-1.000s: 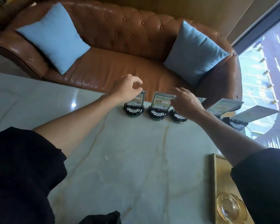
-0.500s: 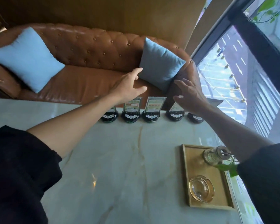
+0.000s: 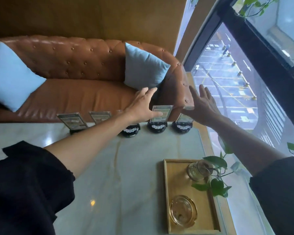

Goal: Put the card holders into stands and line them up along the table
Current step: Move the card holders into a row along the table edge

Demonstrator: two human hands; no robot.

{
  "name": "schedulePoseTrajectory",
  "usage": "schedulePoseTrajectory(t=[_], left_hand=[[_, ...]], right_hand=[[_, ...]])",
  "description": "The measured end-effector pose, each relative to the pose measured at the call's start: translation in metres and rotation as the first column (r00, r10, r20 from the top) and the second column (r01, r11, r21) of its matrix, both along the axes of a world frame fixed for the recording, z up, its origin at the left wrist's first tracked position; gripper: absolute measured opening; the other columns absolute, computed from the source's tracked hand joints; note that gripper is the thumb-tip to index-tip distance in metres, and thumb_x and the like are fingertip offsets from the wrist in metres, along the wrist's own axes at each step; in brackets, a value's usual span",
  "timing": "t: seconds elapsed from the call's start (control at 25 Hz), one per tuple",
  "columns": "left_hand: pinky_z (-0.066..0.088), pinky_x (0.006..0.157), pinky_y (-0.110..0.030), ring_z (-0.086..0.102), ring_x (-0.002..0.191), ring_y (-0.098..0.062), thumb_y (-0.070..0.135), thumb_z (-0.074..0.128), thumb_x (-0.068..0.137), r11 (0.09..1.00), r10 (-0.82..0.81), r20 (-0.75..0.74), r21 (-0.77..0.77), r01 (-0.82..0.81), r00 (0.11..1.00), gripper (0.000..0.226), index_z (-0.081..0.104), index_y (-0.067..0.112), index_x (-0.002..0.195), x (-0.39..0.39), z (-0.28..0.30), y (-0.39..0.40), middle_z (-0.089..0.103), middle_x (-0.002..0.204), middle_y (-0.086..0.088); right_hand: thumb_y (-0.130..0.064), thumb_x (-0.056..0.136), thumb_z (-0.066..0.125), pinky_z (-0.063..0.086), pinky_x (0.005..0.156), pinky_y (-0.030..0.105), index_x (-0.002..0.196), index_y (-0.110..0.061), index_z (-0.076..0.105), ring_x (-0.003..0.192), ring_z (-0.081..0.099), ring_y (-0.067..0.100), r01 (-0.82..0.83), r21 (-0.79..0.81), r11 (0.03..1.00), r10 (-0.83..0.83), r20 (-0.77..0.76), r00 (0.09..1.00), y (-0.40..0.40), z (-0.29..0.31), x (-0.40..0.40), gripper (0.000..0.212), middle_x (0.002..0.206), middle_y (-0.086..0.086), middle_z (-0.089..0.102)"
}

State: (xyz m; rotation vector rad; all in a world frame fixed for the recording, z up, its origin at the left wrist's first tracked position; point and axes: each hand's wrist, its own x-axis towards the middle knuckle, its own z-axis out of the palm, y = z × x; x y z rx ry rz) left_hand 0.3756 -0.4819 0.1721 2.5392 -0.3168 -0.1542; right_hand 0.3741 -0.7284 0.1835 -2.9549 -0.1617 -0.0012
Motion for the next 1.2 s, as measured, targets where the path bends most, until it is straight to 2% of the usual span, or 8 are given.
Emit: schedulePoseTrajectory(t=[0.16, 0.28, 0.36, 0.52, 0.68, 0.8, 1.04, 1.2], left_hand=[[0.026, 0.118, -0.037, 0.027, 0.146, -0.034, 0.042, 0.082, 0.072, 0.999, -0.013, -0.063, 0.047, 0.016, 0.998, 0.101, 0.03, 0.016, 0.154, 0.028, -0.035, -0.042, 0.03, 0.156, -0.019], [0.032, 0.114, -0.039, 0.035, 0.14, -0.034, 0.034, 0.079, 0.076, 0.996, 0.016, -0.088, 0.091, -0.008, 0.996, 0.084, 0.04, 0.015, 0.148, 0.046, -0.06, -0.063, 0.038, 0.151, -0.015], [0.038, 0.109, -0.043, 0.043, 0.133, -0.034, 0.029, 0.076, 0.078, 0.993, 0.025, -0.111, 0.119, -0.011, 0.993, 0.07, 0.048, 0.015, 0.142, 0.057, -0.076, -0.07, 0.047, 0.144, -0.012], [0.047, 0.097, -0.041, 0.057, 0.118, -0.034, 0.016, 0.069, 0.085, 0.994, 0.054, -0.093, 0.104, -0.044, 0.994, 0.044, 0.059, 0.015, 0.128, 0.07, -0.102, -0.076, 0.063, 0.127, -0.011], [0.052, 0.086, -0.037, 0.066, 0.101, -0.035, 0.01, 0.063, 0.087, 0.994, 0.075, -0.056, 0.078, -0.071, 0.996, 0.023, 0.073, 0.018, 0.106, 0.082, -0.112, -0.078, 0.074, 0.106, -0.012], [0.055, 0.082, -0.041, 0.067, 0.094, -0.036, 0.01, 0.06, 0.086, 0.995, 0.095, -0.046, 0.042, -0.093, 0.994, 0.021, 0.074, 0.022, 0.098, 0.088, -0.116, -0.08, 0.076, 0.098, -0.01], [0.056, 0.078, -0.041, 0.069, 0.089, -0.033, 0.017, 0.058, 0.082, 0.999, 0.037, -0.021, -0.01, -0.037, 0.999, 0.022, 0.073, 0.026, 0.096, 0.093, -0.117, -0.096, 0.077, 0.092, -0.005], [0.055, 0.082, -0.04, 0.069, 0.091, -0.032, 0.013, 0.061, 0.084, 1.0, 0.011, -0.029, -0.01, -0.011, 1.0, 0.023, 0.074, 0.025, 0.098, 0.094, -0.122, -0.102, 0.078, 0.096, -0.005]], right_hand=[[-0.05, 0.081, 0.072, 0.026, 0.112, 0.057, 0.154, -0.022, 0.015, 0.146, 0.013, 0.041, -0.008, -0.038, 0.999, 0.004, -0.083, 0.997, -0.038, -0.043, 0.025, 0.097, 0.158, 0.019, 0.018], [-0.04, 0.085, 0.07, 0.025, 0.115, 0.056, 0.154, -0.026, 0.02, 0.148, 0.013, 0.04, -0.033, -0.027, 0.999, 0.028, -0.163, 0.986, -0.059, -0.077, 0.042, 0.086, 0.16, 0.011, 0.023], [-0.031, 0.088, 0.066, 0.031, 0.112, 0.056, 0.152, -0.027, 0.027, 0.145, 0.022, 0.039, -0.082, 0.002, 0.997, 0.08, -0.185, 0.979, -0.065, -0.096, 0.05, 0.075, 0.157, 0.007, 0.033], [-0.008, 0.089, 0.057, 0.045, 0.095, 0.049, 0.137, -0.022, 0.047, 0.123, 0.045, 0.039, -0.112, 0.061, 0.992, 0.117, -0.081, 0.99, -0.065, -0.116, 0.061, 0.051, 0.139, 0.011, 0.053], [0.002, 0.089, 0.051, 0.047, 0.071, 0.042, 0.123, -0.015, 0.057, 0.104, 0.053, 0.039, -0.121, 0.021, 0.992, 0.121, -0.01, 0.993, -0.065, -0.121, 0.072, 0.038, 0.119, 0.015, 0.06], [0.007, 0.082, 0.047, 0.038, 0.061, 0.033, 0.111, -0.014, 0.059, 0.096, 0.058, 0.036, -0.11, -0.011, 0.994, 0.11, -0.015, 0.994, -0.066, -0.122, 0.079, 0.038, 0.102, 0.013, 0.063], [0.006, 0.08, 0.048, 0.036, 0.059, 0.031, 0.111, -0.014, 0.059, 0.089, 0.06, 0.034, -0.11, -0.029, 0.994, 0.11, 0.014, 0.994, -0.069, -0.122, 0.08, 0.039, 0.099, 0.01, 0.065], [0.005, 0.081, 0.048, 0.035, 0.058, 0.032, 0.112, -0.015, 0.059, 0.088, 0.059, 0.035, -0.092, -0.03, 0.995, 0.092, 0.018, 0.996, -0.073, -0.124, 0.081, 0.038, 0.095, 0.01, 0.063]])
